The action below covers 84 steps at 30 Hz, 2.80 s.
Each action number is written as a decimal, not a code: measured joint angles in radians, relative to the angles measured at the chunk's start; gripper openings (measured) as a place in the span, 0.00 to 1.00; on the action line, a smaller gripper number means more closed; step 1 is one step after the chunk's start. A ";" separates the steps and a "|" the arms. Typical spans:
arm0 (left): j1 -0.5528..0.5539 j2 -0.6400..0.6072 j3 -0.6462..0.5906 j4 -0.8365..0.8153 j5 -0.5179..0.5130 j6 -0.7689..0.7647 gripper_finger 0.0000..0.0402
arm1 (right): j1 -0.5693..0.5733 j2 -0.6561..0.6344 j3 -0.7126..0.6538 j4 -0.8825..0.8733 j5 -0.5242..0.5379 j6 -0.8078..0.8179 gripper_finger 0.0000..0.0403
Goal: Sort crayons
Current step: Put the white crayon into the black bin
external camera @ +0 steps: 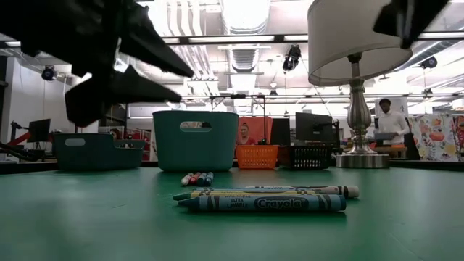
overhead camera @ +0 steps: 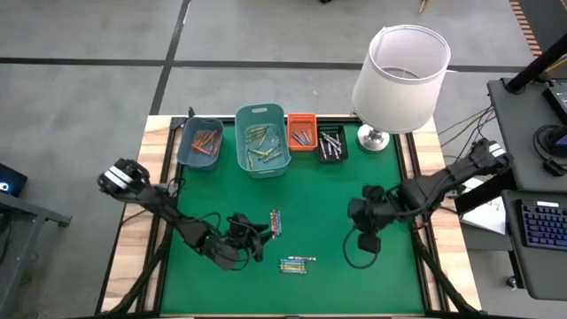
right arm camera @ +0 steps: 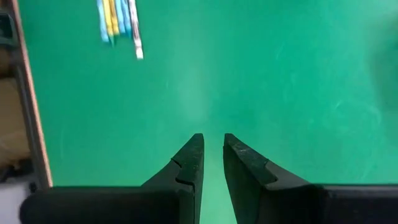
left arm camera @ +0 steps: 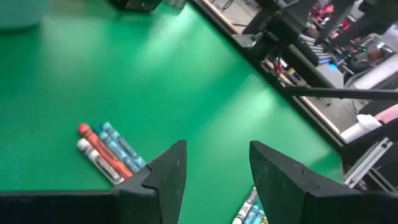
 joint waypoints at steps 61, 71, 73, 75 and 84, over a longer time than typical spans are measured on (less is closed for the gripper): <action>0.138 0.284 0.339 -0.772 0.095 -0.330 0.39 | 0.140 0.000 -0.235 0.074 0.266 0.158 0.13; 0.147 0.334 0.377 -0.809 0.110 -0.332 0.39 | 0.140 0.000 -0.237 0.078 0.266 0.158 0.13; 0.147 0.334 0.377 -0.811 0.112 -0.332 0.39 | 0.140 0.000 -0.239 0.079 0.266 0.158 0.13; 0.147 0.334 0.376 -0.816 0.113 -0.332 0.39 | 0.140 0.000 -0.240 0.079 0.266 0.158 0.13; 0.147 0.333 0.364 -0.836 0.129 -0.340 0.34 | 0.140 0.000 -0.242 0.080 0.290 0.159 0.13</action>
